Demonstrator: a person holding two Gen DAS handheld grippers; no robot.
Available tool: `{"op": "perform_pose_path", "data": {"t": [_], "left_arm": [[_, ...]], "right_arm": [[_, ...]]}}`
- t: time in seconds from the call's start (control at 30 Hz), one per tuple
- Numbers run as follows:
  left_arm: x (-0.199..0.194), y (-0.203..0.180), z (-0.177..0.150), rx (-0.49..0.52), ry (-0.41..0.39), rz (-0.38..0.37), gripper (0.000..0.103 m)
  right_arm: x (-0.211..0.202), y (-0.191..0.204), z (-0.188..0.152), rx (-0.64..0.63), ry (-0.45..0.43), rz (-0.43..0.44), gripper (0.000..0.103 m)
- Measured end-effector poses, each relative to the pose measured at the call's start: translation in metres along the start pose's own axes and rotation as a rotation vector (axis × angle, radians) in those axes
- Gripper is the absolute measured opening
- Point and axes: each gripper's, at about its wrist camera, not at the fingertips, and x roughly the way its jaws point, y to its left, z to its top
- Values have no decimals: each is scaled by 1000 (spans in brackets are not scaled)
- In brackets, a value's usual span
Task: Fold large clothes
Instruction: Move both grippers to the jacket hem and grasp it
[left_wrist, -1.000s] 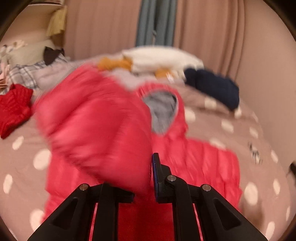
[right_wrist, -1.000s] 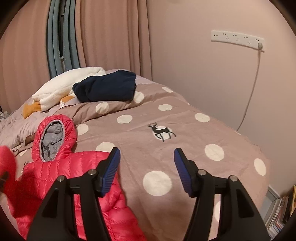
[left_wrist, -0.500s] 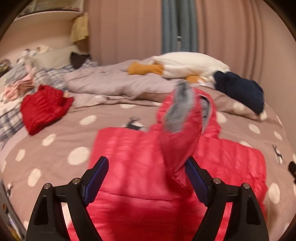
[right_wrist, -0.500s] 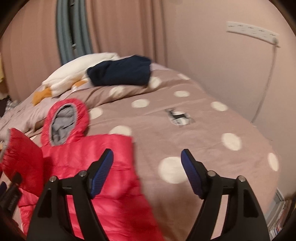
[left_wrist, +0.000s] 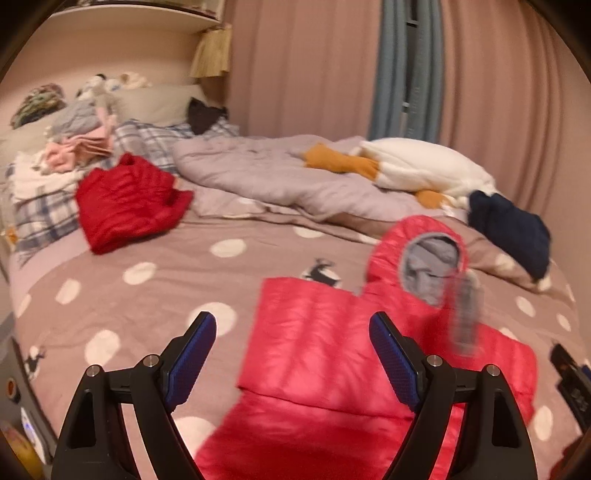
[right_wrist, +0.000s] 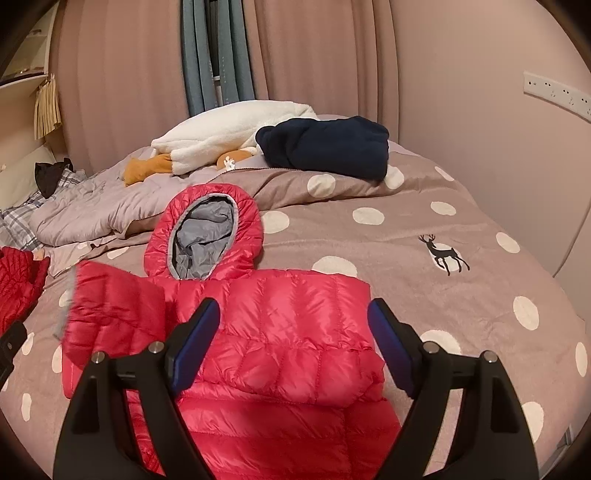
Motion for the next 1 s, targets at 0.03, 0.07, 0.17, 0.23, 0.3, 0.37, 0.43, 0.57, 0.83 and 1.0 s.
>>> {"op": "perform_pose_path", "data": {"t": [0.03, 0.07, 0.17, 0.23, 0.3, 0.37, 0.43, 0.57, 0.83, 1.0], "left_arm": [[1, 2, 0, -5, 0, 5, 84], [1, 5, 1, -13, 1, 8, 84], [3, 13, 1, -38, 4, 10, 84], [4, 16, 1, -39, 6, 12, 84], [6, 19, -1, -35, 16, 14, 84], [8, 22, -3, -39, 25, 6, 84], [9, 25, -4, -46, 32, -2, 84], [14, 26, -4, -24, 32, 4, 84], [49, 4, -18, -29, 89, -116, 84], [83, -24, -42, 77, 171, -154, 68]], "right_arm": [[-1, 1, 0, -2, 0, 8, 87], [-2, 3, 0, -2, 0, 18, 88], [1, 7, -1, 2, 10, 49, 94], [8, 12, -3, 5, 23, 92, 97], [21, 16, -8, 19, 34, 166, 99], [45, 23, -17, 7, 74, 192, 98], [86, 26, -33, 8, 194, 155, 90], [109, 13, -46, 74, 242, 203, 25], [96, -16, -31, -28, 233, 20, 41], [83, -29, -26, -11, 190, 110, 43]]}}
